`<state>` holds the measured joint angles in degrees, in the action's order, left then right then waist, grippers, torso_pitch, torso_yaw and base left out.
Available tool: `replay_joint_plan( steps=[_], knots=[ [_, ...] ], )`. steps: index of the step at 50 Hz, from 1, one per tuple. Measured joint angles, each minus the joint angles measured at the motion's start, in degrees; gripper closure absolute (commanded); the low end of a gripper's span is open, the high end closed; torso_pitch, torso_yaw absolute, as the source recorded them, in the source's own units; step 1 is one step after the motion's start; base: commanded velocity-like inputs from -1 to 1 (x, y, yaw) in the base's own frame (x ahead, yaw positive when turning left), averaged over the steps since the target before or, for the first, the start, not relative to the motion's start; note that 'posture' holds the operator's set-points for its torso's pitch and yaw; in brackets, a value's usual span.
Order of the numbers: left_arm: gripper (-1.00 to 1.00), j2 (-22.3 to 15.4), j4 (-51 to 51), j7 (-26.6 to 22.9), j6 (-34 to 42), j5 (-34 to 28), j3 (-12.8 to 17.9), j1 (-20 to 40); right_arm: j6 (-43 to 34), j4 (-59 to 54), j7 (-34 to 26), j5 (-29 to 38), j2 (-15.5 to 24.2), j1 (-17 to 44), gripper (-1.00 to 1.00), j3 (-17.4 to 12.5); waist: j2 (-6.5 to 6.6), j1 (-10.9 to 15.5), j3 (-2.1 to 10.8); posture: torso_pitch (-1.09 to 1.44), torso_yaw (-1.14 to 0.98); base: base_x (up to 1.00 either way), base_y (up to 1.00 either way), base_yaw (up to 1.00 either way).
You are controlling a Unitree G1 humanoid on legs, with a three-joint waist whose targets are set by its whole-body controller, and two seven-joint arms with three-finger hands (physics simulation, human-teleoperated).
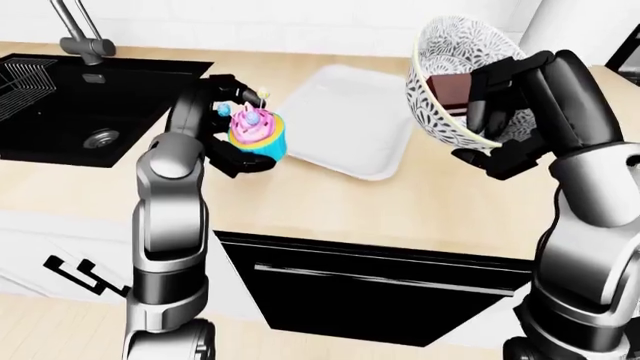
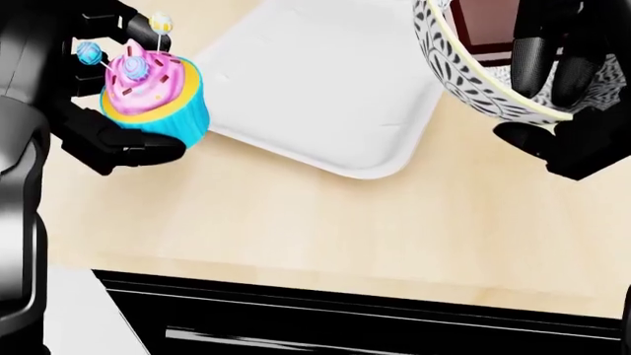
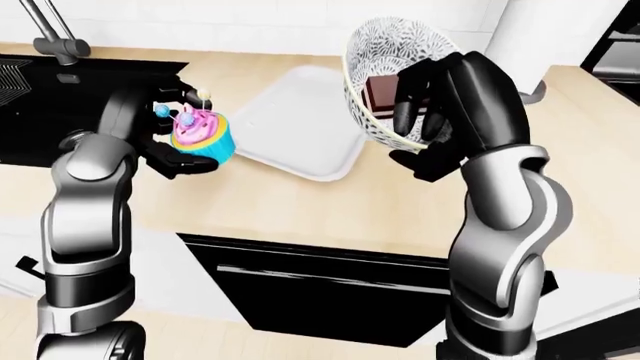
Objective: Pick up the bowl with cake and place it on the tray. Pick up the cupcake and place it on the tray.
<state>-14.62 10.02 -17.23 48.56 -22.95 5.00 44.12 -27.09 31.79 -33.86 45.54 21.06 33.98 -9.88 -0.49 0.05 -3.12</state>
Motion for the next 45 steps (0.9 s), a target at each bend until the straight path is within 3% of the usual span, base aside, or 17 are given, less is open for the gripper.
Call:
replay_joint_plan(
  steps=[7,15,20,22,25,28,31,35,41,45],
  knots=[
    [1.00,-0.5,-0.4,-1.1,1.0,-0.3,-0.5,2.7,-0.3,-1.3,-0.8,0.2,0.4,2.6,1.00,0.3,0.21,-0.3,-0.05,0.00,0.00,0.00,0.00,0.00],
    [1.00,-1.5,-7.9,-0.8,-0.9,0.0,-0.1,7.9,-1.1,-7.9,-1.5,1.4,0.7,10.0,1.00,2.5,0.45,-0.7,-0.19,0.00,0.00,0.00,0.00,0.00],
    [1.00,-1.4,-9.4,-0.3,-1.5,0.2,-0.3,8.8,1.2,-11.3,0.6,2.0,-0.8,9.9,1.00,3.3,0.24,-0.7,-0.15,0.00,0.00,0.01,0.00,0.00],
    [1.00,-1.1,-10.1,-0.1,-1.9,0.3,-0.5,8.3,1.2,-12.2,0.1,2.3,-1.4,9.1,1.00,3.9,0.65,-0.3,-0.10,0.00,0.00,0.18,0.00,0.00],
    [1.00,-0.8,-10.0,-0.2,-1.9,0.6,-0.7,7.7,1.1,-12.7,-1.2,2.2,-1.5,8.6,1.00,4.2,1.68,0.0,-1.17,0.00,0.00,0.34,0.00,0.00],
    [1.00,-1.0,-8.5,-0.3,-1.9,0.6,-0.7,7.9,1.1,-11.5,-1.7,2.3,-1.4,8.9,1.00,3.5,2.75,0.0,-1.06,0.00,0.00,0.34,0.00,0.00],
    [1.00,-1.4,-8.4,-0.2,-2.1,0.4,-0.3,8.5,1.6,-10.5,-0.8,2.5,-1.7,9.4,1.00,3.3,1.89,0.4,-0.31,0.00,0.00,0.34,0.00,0.00],
    [1.00,-1.5,-8.0,-0.1,-1.4,-0.4,0.2,7.8,2.4,-9.4,-0.4,2.1,-2.1,9.2,1.00,4.2,2.17,0.9,-0.23,0.00,0.00,0.34,0.00,0.00],
    [1.00,-1.2,-6.4,-0.1,-2.5,-0.4,-0.1,8.9,2.7,-8.8,-0.3,2.1,-1.6,9.9,1.00,3.4,-1.80,0.7,-0.40,0.00,0.00,0.08,0.00,0.00],
    [1.00,-0.4,-7.3,-1.3,-1.2,-0.1,-1.7,7.1,1.5,-9.5,-0.8,2.9,-1.4,8.8,1.00,2.6,-0.30,-0.1,-1.42,0.00,0.00,0.00,0.00,0.00]
  ],
)
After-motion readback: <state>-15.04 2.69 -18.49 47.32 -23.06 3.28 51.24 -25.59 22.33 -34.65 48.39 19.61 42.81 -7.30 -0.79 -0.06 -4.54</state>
